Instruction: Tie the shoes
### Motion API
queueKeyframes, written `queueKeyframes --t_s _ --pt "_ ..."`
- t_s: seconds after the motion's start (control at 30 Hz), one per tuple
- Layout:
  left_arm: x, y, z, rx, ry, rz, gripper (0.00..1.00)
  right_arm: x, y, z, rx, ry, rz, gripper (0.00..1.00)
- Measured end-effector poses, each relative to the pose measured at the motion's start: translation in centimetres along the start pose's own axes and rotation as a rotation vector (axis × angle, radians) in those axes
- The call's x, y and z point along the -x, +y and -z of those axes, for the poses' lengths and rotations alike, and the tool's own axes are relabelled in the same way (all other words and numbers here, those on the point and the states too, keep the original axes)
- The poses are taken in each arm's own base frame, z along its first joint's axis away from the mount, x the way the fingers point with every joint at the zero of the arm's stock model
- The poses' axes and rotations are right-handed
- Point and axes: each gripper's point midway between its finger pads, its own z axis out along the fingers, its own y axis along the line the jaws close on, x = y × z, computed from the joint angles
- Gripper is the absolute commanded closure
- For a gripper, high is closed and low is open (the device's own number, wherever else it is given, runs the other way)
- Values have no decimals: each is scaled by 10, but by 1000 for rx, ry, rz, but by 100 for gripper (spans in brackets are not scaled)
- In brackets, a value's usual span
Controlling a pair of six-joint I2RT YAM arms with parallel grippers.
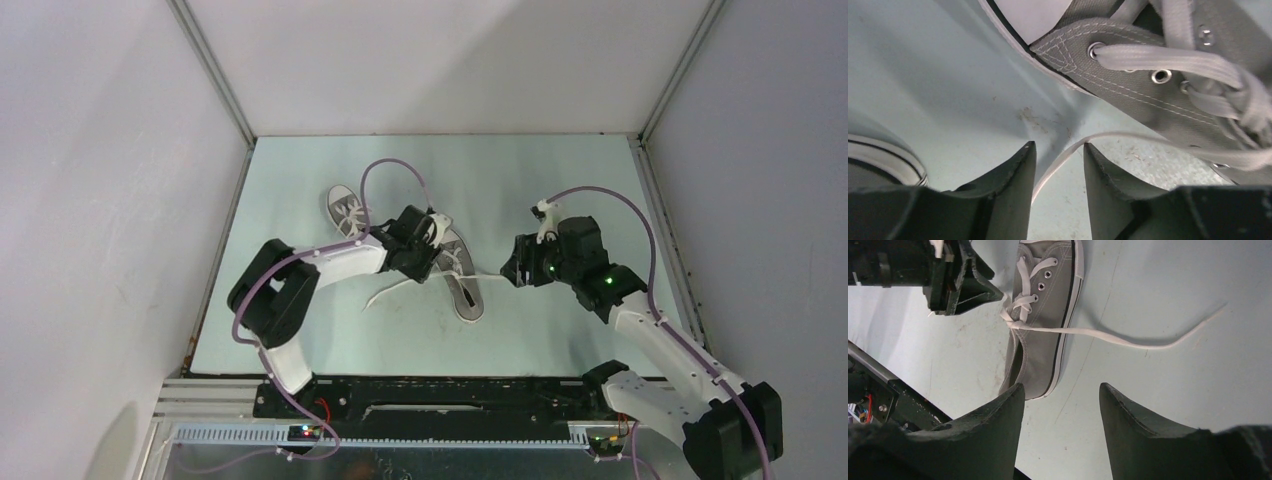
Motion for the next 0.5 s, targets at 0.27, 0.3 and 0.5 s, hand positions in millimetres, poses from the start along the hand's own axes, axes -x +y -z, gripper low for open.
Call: queueKeyframes --t_s 0.27,0.3,0.5 --pt "-1 2 -17 -4 50 -32 93 -6 4 -4 -3 22 12 47" --pt "-1 1 -17 -9 51 -35 98 -6 4 -4 -5 22 12 46" --pt "-3 -2 -16 -26 52 -36 100 -14 2 -11 -23 56 7 48"
